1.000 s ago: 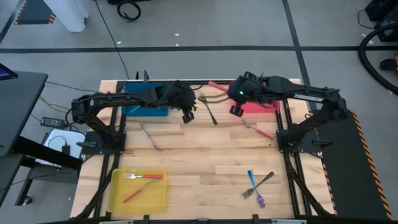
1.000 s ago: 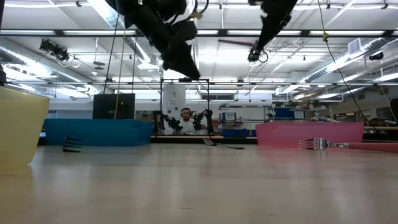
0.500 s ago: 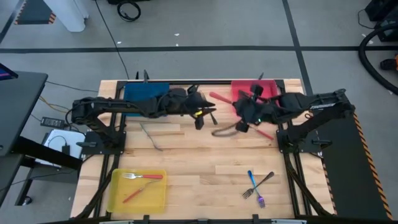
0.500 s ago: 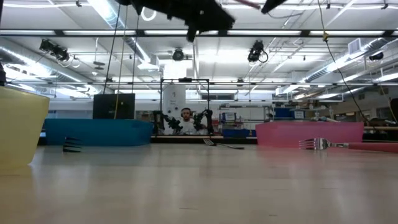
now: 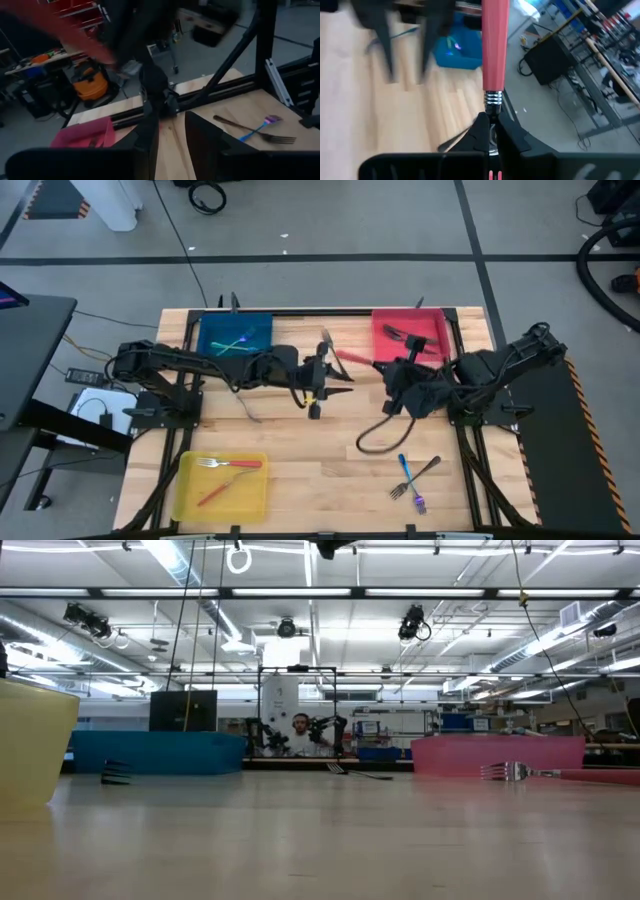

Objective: Sort silverware by color (type)
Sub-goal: Put the top pink fork into the yellow bin

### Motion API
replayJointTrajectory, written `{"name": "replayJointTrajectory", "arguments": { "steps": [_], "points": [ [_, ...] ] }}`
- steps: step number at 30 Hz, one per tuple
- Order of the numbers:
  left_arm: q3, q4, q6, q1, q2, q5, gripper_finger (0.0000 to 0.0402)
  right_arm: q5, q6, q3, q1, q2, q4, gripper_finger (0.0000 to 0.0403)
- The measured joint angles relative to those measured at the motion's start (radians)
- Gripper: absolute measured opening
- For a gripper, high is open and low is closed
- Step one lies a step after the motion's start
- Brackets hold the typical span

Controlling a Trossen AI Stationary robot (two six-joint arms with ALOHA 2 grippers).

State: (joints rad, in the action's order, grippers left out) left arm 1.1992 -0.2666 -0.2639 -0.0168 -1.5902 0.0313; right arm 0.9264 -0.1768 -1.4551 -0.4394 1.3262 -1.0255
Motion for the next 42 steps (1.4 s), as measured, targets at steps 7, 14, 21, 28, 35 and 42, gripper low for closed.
{"name": "replayJointTrajectory", "arguments": {
  "steps": [7,14,21,28,35,42],
  "points": [
    [0.0,-0.078,0.108,0.006,0.0,-0.017,0.0094,0.068,0.002,0.0,-0.073,0.053,0.0,0.0018],
    [0.0,-0.185,0.252,0.014,0.0,-0.027,0.0094,0.192,0.014,0.0,-0.085,0.079,0.005,0.0018],
    [0.0,-0.288,0.3,0.016,-0.001,-0.075,0.0094,0.213,0.045,0.0,-0.044,0.079,0.041,0.0019],
    [0.0,-0.291,0.312,0.049,0.0,-0.124,0.0094,0.209,0.088,0.0,-0.022,0.079,0.081,0.0019],
    [0.0,-0.314,0.309,0.078,-0.001,-0.122,0.0063,0.187,0.092,0.0,-0.002,0.078,0.09,0.0019],
    [0.0,-0.316,0.301,0.091,-0.001,-0.121,0.0027,0.118,0.095,0.0,0.053,0.078,0.091,0.0019]
  ]
}}
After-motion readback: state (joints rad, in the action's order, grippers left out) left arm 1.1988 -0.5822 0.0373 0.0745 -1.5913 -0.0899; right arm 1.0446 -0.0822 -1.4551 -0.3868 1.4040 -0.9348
